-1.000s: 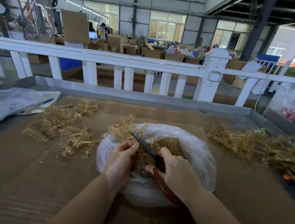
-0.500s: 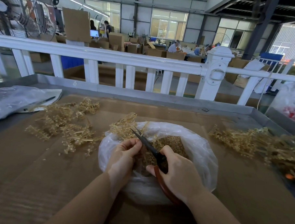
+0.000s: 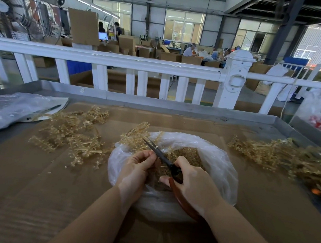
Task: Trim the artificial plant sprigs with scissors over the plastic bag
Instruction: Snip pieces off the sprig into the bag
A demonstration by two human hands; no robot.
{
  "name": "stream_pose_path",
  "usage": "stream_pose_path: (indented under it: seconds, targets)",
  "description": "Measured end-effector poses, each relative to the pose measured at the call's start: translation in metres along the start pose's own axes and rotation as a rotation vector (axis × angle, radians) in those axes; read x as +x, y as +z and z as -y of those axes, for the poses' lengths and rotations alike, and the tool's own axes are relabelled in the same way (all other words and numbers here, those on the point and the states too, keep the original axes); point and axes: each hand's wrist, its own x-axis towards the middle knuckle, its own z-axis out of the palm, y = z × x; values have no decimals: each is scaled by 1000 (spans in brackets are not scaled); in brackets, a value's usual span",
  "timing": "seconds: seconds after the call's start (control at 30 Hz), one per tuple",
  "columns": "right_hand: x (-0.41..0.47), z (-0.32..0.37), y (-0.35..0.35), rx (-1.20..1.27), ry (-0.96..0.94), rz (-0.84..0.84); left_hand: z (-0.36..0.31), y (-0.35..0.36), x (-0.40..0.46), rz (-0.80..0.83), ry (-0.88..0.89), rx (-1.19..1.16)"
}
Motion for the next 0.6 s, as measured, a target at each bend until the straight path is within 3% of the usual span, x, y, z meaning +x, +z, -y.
stream_pose_path:
  seconds: [0.6]
  targets:
    - [-4,-1,1,17,-10,-33,-1,-2,-3,40,-7,77]
